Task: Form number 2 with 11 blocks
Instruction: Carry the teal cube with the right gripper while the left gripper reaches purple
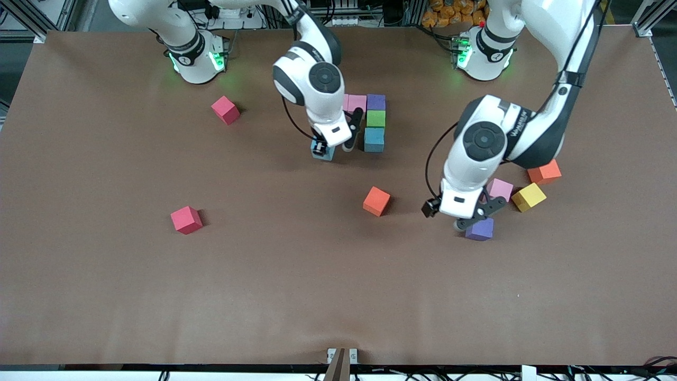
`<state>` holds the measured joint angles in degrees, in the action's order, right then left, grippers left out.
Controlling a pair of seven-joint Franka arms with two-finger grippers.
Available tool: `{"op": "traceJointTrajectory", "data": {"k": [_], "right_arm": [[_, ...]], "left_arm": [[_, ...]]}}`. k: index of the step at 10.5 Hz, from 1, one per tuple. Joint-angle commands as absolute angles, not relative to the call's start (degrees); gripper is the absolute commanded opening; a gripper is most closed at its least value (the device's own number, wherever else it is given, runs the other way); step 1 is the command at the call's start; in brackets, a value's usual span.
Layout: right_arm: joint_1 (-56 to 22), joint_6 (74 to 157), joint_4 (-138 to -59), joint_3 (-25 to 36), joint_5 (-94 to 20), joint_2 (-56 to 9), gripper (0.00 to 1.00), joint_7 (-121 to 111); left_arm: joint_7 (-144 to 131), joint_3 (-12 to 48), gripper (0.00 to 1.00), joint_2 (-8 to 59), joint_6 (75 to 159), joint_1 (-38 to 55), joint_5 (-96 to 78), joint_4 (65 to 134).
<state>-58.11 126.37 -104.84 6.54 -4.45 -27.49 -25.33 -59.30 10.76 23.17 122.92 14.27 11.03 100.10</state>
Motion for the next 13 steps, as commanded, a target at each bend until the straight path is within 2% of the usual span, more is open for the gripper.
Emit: {"op": "traceJointTrajectory", "data": {"k": [1,4,9,13], "right_arm": [[-59.15,125.16,-97.67,5.98,-6.67,-33.56,0.00,-26.37],[-60.73,124.28,-91.60,5.19,-8.17,-38.04,0.00,-24.79],[-61.96,123.66,-90.79,4.75,-10.11,-39.20,0.00,-23.65],[-62.75,123.84,-90.35,4.75,-10.11,-40.16,0.00,-23.38]], "left_arm": [[-59.59,10.55,1.00,27.23,121.29,13.54,8.37,93.71],[-62.13,10.46,1.00,28.04,121.29,13.54,5.01,92.81],[-59.61,10.46,1.00,27.95,121.29,8.20,5.80,93.16],[-40.04,10.37,1.00,30.58,121.38,3.87,5.89,92.99]]}}
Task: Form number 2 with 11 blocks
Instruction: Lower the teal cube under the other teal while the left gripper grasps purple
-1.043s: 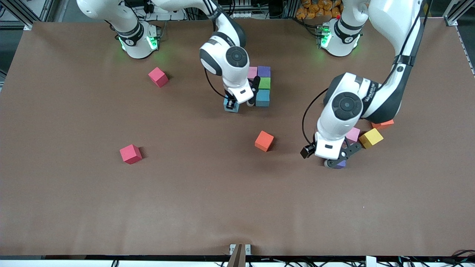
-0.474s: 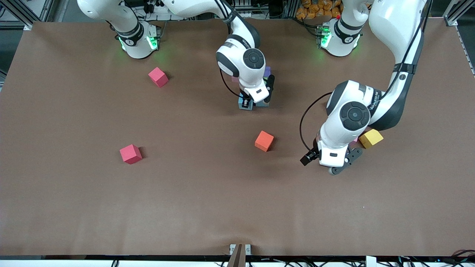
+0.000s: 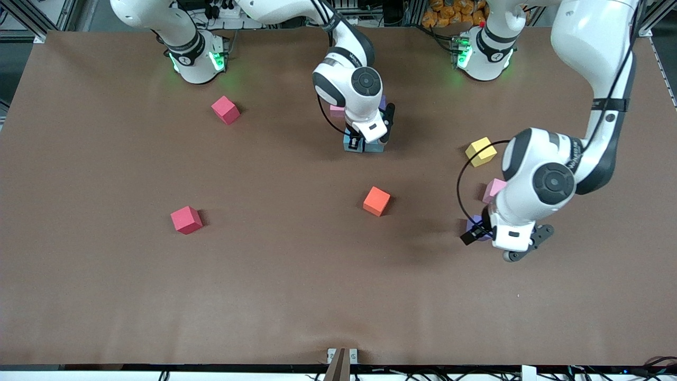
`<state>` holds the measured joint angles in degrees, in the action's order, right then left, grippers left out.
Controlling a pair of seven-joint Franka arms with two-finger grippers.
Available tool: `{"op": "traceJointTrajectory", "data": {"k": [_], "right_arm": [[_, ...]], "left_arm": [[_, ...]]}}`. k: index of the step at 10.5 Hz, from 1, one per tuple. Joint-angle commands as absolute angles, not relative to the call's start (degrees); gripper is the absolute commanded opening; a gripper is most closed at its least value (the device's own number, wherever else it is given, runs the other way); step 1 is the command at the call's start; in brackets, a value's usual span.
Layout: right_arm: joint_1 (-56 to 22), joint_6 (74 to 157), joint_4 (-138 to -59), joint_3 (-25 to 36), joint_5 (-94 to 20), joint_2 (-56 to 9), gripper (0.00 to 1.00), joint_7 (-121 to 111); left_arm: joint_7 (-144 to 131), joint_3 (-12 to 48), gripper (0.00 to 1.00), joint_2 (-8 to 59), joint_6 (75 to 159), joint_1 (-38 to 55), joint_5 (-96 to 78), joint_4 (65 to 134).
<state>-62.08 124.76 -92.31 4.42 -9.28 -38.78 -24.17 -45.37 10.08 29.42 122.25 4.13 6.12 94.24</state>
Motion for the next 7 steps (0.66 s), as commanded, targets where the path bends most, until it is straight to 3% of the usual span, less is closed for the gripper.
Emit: {"op": "traceJointTrajectory", "data": {"k": [1,5,7], "right_arm": [[-62.75,123.92,-90.35,4.75,-10.02,-40.25,0.00,-23.38],[-63.28,124.10,-90.00,4.75,-10.11,-40.61,0.02,-21.98],[-63.37,124.36,-89.91,4.75,-9.76,-40.61,1.00,-22.06]], "left_arm": [[-35.38,10.37,1.00,30.76,121.38,4.22,7.19,92.99],[-19.64,10.46,1.00,31.64,121.38,4.48,10.55,95.09],[-11.64,10.46,1.00,31.73,121.90,3.34,11.24,96.93]]}}
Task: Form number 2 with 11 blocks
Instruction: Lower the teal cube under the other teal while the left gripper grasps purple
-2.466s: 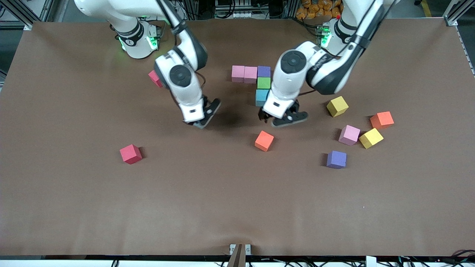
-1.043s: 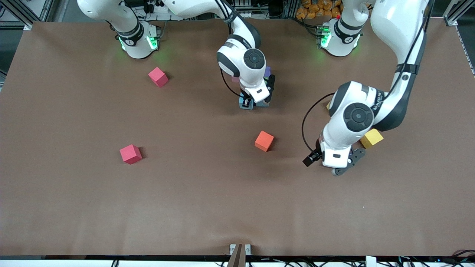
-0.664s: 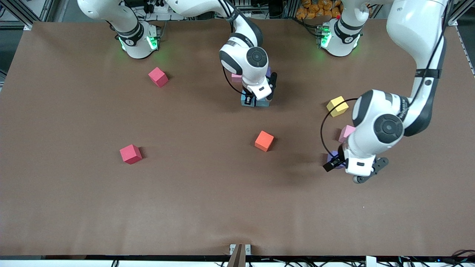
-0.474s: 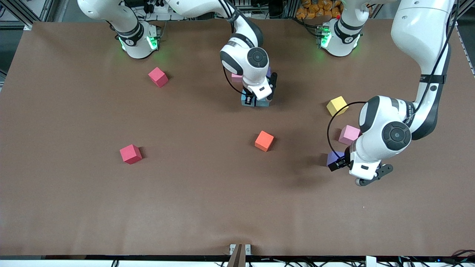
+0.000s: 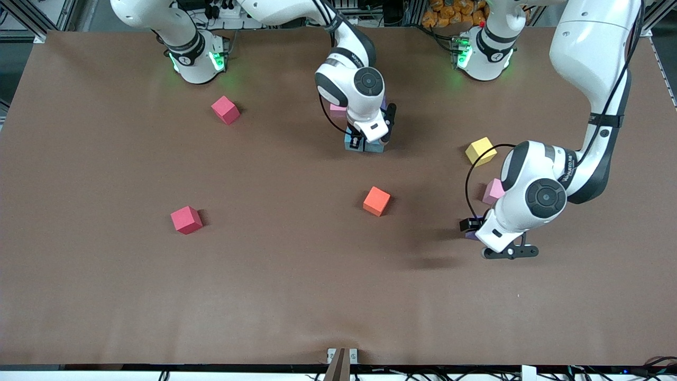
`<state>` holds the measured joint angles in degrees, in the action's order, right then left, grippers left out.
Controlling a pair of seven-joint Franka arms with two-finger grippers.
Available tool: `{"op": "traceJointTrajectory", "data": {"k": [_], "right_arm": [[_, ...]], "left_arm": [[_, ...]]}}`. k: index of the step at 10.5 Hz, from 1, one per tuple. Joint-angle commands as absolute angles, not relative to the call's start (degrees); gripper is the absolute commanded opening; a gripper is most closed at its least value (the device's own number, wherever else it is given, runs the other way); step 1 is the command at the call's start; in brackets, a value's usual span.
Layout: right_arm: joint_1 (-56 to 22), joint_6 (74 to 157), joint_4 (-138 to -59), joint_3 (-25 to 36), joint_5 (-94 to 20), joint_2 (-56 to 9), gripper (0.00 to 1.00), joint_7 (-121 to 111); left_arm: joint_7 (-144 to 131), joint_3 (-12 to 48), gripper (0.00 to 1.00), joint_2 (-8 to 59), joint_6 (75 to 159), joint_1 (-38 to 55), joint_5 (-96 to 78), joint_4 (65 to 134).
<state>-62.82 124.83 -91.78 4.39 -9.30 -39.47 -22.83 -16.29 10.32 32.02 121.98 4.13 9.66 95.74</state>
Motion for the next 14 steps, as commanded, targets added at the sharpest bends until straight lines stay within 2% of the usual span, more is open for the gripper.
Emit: {"op": "traceJointTrajectory", "data": {"k": [1,7,10,14], "right_arm": [[-63.37,124.37,-89.91,4.75,-9.76,-40.61,1.00,-22.06],[-63.11,123.66,-89.21,4.75,-9.76,-38.94,1.00,-22.68],[-62.41,119.72,-89.73,4.83,-10.02,-35.87,1.00,-22.85],[-53.91,112.78,-89.56,7.55,-9.84,-31.83,1.00,-22.15]], "left_arm": [[-9.08,10.46,1.00,31.90,121.99,2.90,12.21,97.12],[-7.56,10.55,1.00,35.85,124.28,1.67,12.30,97.12],[-7.12,10.55,1.00,36.82,125.59,1.14,12.30,97.03],[-7.12,10.55,1.00,37.97,126.30,1.14,12.22,96.68]]}}
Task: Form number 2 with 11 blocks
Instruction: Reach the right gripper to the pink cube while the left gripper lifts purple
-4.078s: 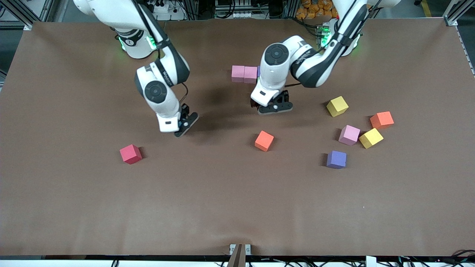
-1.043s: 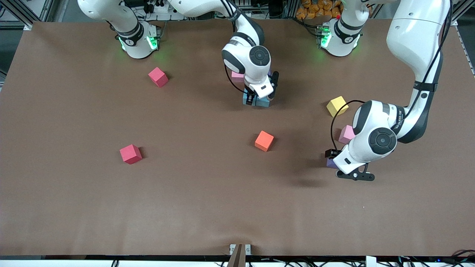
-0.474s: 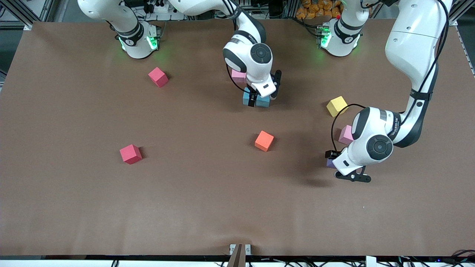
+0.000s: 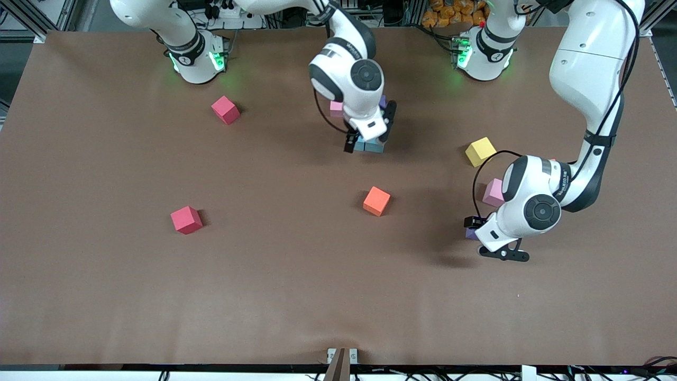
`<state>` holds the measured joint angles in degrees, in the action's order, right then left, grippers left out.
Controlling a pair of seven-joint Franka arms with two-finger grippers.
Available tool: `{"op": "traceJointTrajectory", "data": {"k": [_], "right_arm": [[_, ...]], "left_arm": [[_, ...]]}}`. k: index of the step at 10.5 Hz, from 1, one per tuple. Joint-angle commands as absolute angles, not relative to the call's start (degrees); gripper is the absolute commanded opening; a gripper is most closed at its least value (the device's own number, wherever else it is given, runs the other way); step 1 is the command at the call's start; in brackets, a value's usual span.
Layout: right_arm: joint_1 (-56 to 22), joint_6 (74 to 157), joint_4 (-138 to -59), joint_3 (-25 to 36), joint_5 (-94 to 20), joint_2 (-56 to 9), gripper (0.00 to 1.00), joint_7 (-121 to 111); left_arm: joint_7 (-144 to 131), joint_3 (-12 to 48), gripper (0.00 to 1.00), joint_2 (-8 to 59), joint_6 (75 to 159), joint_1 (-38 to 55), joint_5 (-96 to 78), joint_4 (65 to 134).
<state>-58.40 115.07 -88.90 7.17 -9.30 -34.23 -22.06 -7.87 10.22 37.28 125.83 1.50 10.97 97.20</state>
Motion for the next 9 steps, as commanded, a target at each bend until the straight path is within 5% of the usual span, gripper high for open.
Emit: {"op": "traceJointTrajectory", "data": {"k": [1,4,9], "right_arm": [[-50.31,112.15,-89.21,7.73,-9.84,-31.29,1.00,-22.06],[-38.01,112.85,-87.64,8.00,-9.93,-31.81,1.00,-22.23],[-23.48,112.24,-88.41,8.09,-9.49,-32.60,1.00,-22.41]], "left_arm": [[-7.12,10.55,1.00,38.06,126.30,1.14,12.22,96.68],[-7.21,10.55,0.94,38.06,126.30,1.23,11.60,96.68],[-7.47,10.55,0.59,38.32,126.30,1.32,11.60,96.42]]}}
